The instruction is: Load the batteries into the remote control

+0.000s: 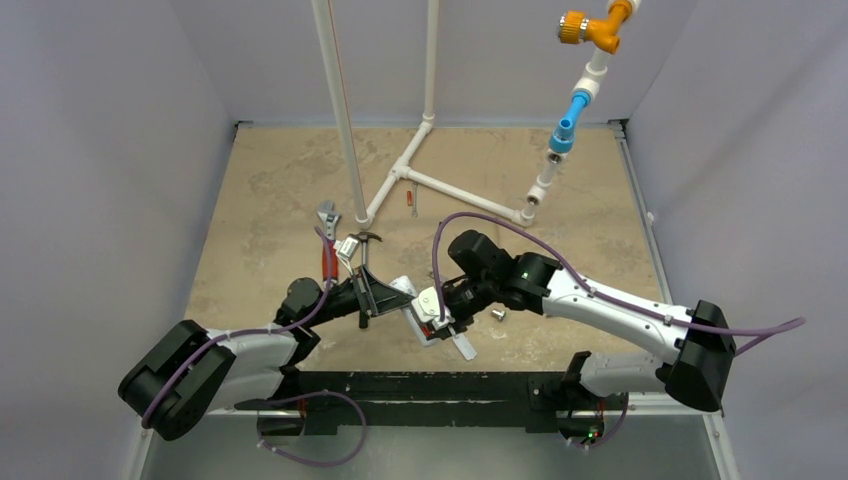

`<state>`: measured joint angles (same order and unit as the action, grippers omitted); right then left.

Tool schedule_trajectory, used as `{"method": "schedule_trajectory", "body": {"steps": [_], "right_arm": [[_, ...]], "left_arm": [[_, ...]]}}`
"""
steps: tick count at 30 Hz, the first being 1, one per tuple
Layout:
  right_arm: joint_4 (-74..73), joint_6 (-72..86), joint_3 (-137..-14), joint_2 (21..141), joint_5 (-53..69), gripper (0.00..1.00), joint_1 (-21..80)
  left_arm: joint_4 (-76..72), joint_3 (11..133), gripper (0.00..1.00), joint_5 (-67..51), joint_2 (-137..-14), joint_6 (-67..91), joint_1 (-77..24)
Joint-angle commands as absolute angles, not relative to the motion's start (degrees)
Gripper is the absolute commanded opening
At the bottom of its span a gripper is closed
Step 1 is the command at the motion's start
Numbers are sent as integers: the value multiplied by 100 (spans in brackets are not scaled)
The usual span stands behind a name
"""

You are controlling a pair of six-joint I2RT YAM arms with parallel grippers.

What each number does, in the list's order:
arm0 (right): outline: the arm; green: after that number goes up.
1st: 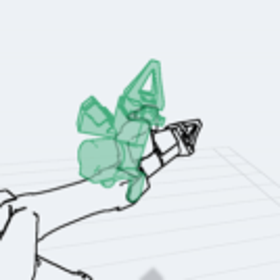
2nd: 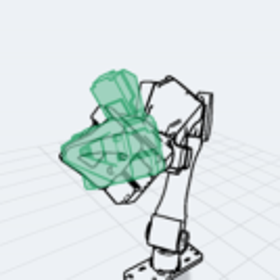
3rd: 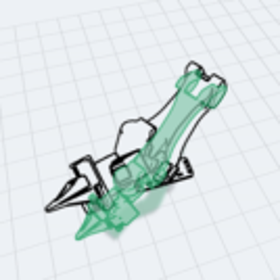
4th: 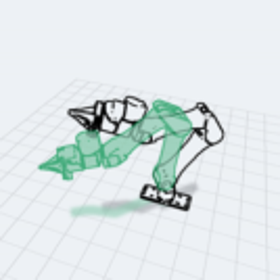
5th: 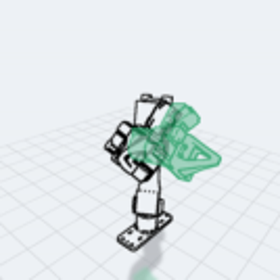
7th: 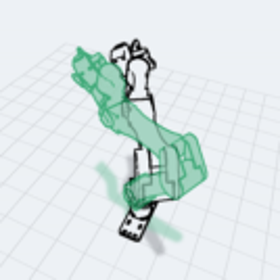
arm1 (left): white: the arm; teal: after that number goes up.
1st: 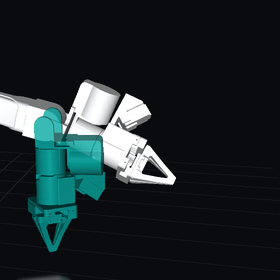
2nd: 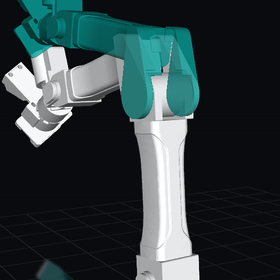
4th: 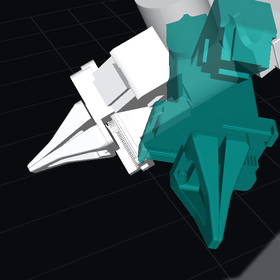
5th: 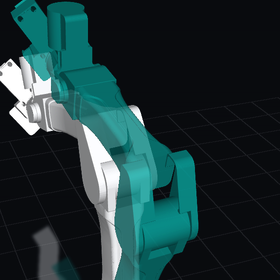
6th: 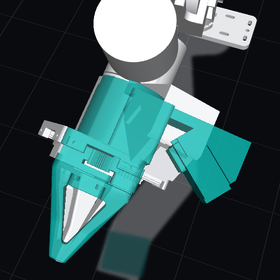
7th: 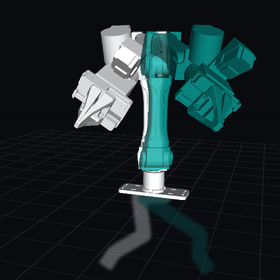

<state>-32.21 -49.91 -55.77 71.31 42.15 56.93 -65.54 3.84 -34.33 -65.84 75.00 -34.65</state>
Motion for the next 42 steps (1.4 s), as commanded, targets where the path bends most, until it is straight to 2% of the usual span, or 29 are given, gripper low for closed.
{"method": "schedule_trajectory", "body": {"steps": [1,25,42], "right_arm": [[-3050,-4916,-5540,7153,4213,34,5677],[-2910,-4744,-5525,7269,3852,27,5682],[-2617,-4554,-5451,7266,3776,25,5678]], "left_arm": [[-7033,475,0,-3524,-6613,7559,-3508],[-7182,457,0,-3586,-6612,7674,-3527],[-7154,452,0,-3542,-6640,7645,-3549]]}}
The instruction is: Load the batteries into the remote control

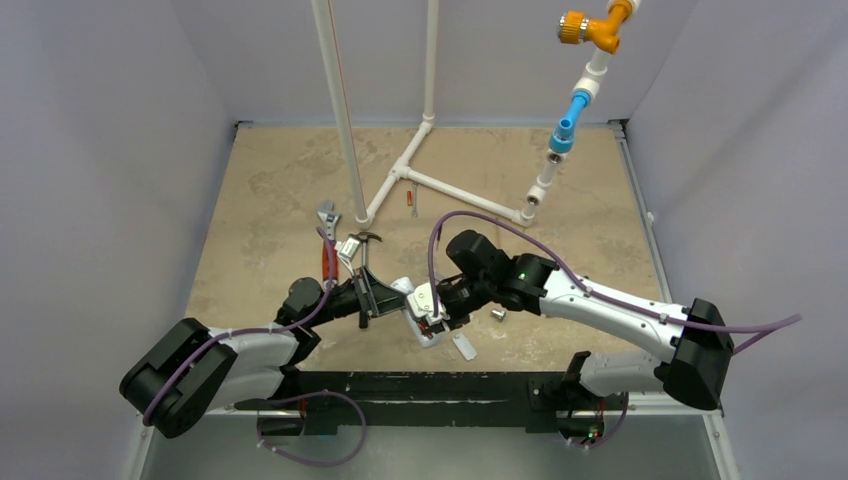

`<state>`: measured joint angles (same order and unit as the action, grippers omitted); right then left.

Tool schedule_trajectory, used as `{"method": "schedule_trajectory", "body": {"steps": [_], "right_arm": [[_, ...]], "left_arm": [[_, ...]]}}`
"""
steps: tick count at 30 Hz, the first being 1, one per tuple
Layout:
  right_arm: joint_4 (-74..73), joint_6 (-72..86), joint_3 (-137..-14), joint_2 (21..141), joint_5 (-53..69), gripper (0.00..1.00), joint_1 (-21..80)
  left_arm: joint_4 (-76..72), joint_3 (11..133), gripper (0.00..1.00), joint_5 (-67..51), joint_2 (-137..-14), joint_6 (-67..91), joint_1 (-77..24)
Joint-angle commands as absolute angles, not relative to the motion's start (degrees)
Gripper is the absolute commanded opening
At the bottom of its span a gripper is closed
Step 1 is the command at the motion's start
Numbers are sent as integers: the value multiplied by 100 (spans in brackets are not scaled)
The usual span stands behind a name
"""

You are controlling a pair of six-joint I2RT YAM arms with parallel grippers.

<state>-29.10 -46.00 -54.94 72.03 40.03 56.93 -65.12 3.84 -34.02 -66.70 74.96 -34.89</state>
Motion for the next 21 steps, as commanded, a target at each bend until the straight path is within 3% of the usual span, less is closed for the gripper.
{"method": "schedule_trajectory", "body": {"steps": [1,21], "right_arm": [[-2599,-4542,-5445,7256,3766,25,5679],[-2063,-4140,-5210,6337,4402,27,5678]], "left_arm": [[-7154,449,0,-3540,-6644,7640,-3546],[-7349,448,0,-3698,-6643,7668,-3551]]}}
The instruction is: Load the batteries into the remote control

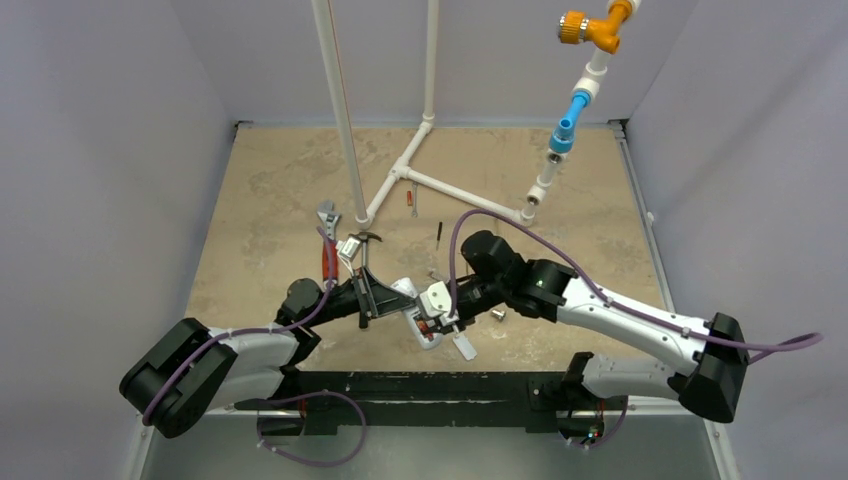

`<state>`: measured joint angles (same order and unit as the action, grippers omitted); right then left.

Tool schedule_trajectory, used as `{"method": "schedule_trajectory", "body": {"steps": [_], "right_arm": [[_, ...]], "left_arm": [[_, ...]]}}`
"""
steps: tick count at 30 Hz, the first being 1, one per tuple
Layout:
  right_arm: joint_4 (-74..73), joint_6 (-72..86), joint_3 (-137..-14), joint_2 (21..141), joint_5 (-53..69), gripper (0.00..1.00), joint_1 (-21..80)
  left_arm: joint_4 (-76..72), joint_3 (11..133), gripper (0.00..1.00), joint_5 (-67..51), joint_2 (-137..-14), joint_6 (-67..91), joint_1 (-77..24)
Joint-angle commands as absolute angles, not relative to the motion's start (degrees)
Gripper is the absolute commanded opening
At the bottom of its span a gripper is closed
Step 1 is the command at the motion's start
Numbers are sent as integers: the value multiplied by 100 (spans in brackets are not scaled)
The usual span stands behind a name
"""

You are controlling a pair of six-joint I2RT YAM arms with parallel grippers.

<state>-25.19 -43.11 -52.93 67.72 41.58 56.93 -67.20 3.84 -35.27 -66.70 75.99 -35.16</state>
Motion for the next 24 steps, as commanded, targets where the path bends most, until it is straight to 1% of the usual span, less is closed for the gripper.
{"method": "schedule_trajectory", "body": {"steps": [1,4,8,12,24], "right_arm": [[-2022,-4138,-5171,6257,4360,27,5673],[-2134,-4249,-5144,6168,4315,26,5601],[-2723,-4596,-5304,6298,4402,20,5520],[-2980,-4768,-5288,6438,4381,13,5517],[-3082,-4762,-5216,6534,4496,12,5520]], "left_arm": [[-7381,448,0,-3720,-6637,7669,-3551],[-7486,448,0,-3789,-6640,7693,-3557],[-7532,457,0,-3837,-6643,7717,-3552],[-7533,474,0,-3850,-6638,7726,-3553],[-7475,542,0,-3840,-6646,7727,-3566]]}}
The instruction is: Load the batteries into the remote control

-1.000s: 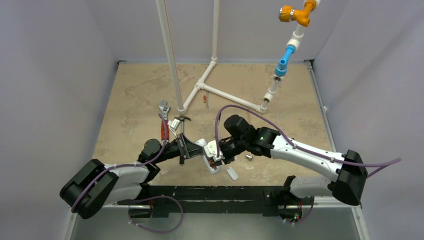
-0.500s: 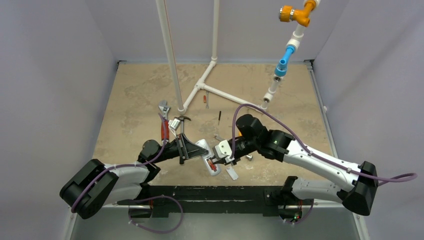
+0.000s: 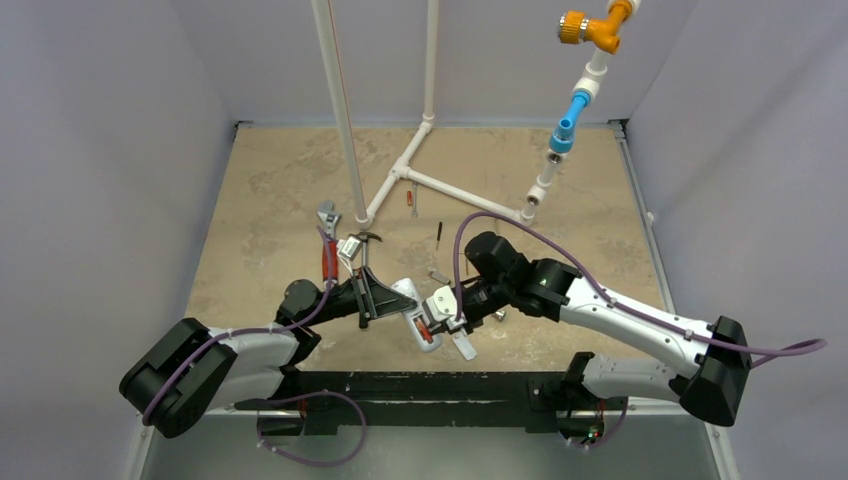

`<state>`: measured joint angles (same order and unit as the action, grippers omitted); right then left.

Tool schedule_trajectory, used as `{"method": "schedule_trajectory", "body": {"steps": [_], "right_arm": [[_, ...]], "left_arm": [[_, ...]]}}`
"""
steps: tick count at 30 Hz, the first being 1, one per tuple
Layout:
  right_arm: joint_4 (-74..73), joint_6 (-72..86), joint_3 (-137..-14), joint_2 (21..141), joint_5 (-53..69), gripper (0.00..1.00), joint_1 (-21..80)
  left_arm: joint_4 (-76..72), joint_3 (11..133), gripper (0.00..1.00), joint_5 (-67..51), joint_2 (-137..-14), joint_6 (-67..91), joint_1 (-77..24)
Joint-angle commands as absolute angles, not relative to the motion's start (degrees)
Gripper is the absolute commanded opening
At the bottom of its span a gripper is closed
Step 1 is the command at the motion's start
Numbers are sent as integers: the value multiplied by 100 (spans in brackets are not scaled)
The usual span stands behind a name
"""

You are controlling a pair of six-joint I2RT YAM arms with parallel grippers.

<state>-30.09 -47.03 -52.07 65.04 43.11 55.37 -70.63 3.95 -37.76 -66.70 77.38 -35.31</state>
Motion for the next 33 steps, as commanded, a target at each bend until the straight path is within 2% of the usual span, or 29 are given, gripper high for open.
{"method": "schedule_trajectory", "body": {"steps": [1,33], "right_arm": [[-3077,-4749,-5212,6553,4503,12,5520],[-2839,-4456,-5243,6768,4684,12,5520]], "left_arm": [[-7476,542,0,-3829,-6651,7728,-3561],[-7639,562,0,-3773,-6917,7770,-3621]]}}
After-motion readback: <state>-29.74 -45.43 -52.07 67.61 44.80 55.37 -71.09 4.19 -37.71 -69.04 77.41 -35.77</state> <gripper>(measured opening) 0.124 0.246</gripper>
